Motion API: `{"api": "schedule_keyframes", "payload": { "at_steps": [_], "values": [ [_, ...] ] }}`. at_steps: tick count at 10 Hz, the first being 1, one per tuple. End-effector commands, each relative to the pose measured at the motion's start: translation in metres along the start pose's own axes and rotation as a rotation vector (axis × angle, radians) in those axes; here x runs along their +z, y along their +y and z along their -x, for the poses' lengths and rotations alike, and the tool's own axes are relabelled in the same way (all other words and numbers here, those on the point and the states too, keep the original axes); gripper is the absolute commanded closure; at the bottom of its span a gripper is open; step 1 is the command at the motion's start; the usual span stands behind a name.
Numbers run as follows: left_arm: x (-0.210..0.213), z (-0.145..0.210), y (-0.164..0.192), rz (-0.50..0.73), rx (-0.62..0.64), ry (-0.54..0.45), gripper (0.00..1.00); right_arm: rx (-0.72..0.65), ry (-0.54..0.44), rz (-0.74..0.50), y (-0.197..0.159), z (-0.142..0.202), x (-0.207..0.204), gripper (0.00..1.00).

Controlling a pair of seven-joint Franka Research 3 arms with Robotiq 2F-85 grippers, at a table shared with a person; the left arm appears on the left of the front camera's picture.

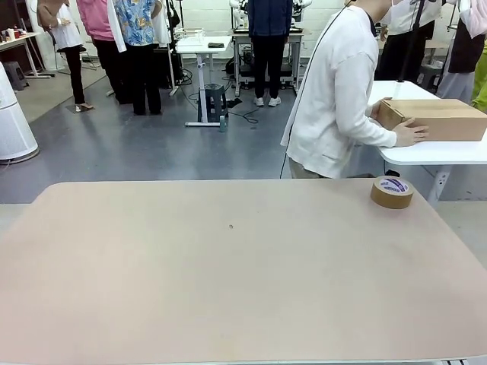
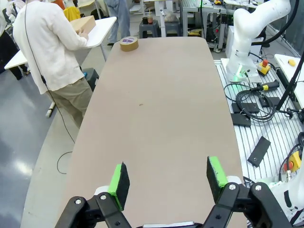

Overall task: Wrap the clocks to prevent damage.
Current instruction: After the human seals the box with tape, release both hands from the side flaps of the Package Box.

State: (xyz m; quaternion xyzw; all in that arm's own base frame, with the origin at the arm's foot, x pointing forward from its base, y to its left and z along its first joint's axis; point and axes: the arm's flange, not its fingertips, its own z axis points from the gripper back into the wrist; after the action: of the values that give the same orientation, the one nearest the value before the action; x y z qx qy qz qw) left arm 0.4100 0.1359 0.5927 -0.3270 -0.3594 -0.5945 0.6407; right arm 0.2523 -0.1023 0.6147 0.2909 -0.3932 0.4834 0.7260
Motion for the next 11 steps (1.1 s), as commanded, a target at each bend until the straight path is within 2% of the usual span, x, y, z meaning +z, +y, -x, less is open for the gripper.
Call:
{"api": "schedule_keyframes", "payload": {
  "at_steps": [1, 11],
  "values": [
    [0.0016, -0.0006, -0.0003, -0.002, -0.001, 0.0, 0.15, 0.002, -0.01, -0.007, -0.0003, 0.0003, -0.0001, 0.0],
    [0.0016, -0.0006, -0.0003, -0.002, -0.001, 0.0, 0.15, 0.002, -0.01, -0.007, -0.0003, 0.0003, -0.0001, 0.0]
  ]
}}
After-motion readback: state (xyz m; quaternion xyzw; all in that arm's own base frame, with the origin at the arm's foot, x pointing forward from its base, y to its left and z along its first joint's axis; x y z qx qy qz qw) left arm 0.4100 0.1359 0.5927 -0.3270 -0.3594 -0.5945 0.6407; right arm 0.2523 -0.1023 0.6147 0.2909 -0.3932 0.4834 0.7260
